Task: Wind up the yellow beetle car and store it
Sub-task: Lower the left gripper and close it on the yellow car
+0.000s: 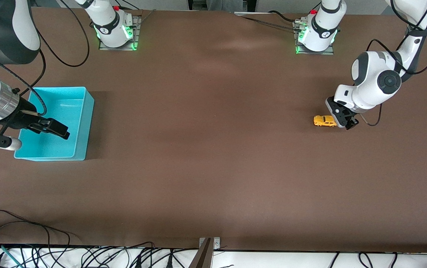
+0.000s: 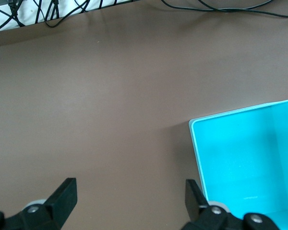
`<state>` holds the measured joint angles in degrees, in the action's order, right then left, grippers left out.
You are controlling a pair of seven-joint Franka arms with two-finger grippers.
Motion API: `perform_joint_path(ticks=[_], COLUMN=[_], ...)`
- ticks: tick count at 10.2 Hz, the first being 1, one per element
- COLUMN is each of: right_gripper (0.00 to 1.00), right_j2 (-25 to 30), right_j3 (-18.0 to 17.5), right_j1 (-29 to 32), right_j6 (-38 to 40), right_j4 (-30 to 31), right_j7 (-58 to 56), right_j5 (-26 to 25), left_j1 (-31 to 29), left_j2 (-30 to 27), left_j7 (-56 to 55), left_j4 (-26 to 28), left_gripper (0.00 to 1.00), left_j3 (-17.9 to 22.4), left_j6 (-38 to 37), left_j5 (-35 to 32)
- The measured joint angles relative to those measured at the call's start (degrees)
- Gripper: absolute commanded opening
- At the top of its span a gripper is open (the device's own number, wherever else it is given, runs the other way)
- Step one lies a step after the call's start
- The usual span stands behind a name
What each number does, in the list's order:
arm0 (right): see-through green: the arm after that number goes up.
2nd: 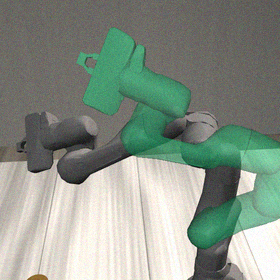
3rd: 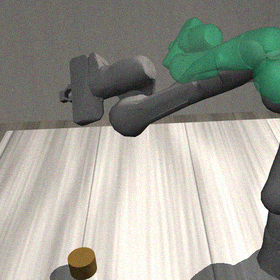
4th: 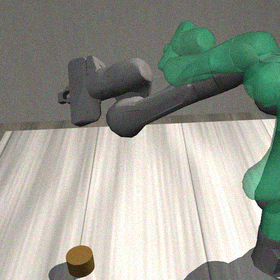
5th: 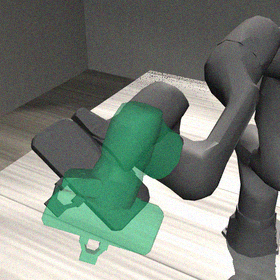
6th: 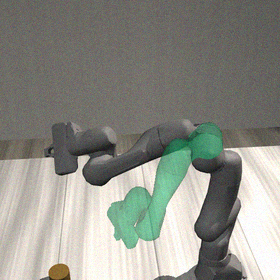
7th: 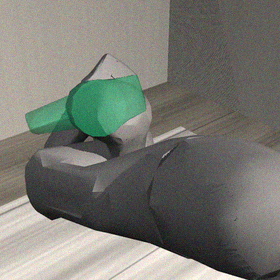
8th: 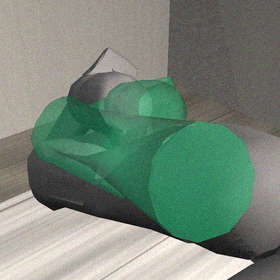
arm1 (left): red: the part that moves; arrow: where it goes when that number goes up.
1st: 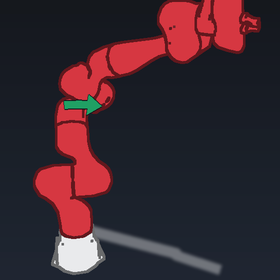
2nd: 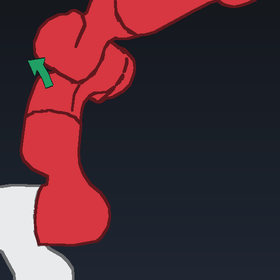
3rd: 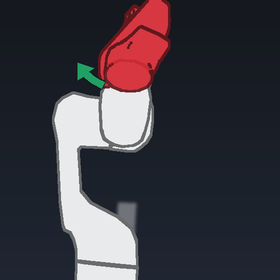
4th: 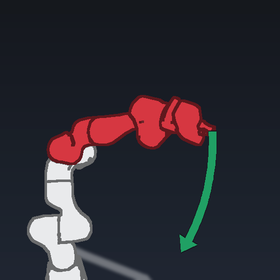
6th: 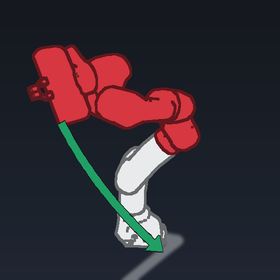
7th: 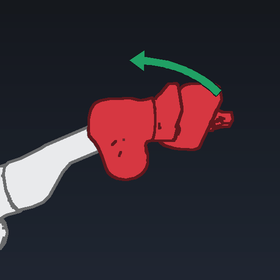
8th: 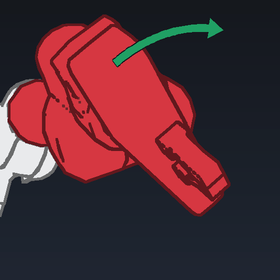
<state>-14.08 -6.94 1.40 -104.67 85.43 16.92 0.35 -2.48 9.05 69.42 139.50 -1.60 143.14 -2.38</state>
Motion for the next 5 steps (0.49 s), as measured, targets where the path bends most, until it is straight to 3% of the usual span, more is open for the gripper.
perform_joint_path(ticks=[5], right_gripper=[1.0], right_j2=[0.0], right_j3=[0.0], right_j1=[0.0], right_j6=[0.0], right_j4=[0.0], right_j7=[0.0], right_j5=[0.0], left_j1=[1.2], left_j2=[4.6], left_j7=[13.9], left_j4=[0.1], left_gripper=[0.99], left_j3=[0.0], left_j6=[5.6], left_j5=[0.0])
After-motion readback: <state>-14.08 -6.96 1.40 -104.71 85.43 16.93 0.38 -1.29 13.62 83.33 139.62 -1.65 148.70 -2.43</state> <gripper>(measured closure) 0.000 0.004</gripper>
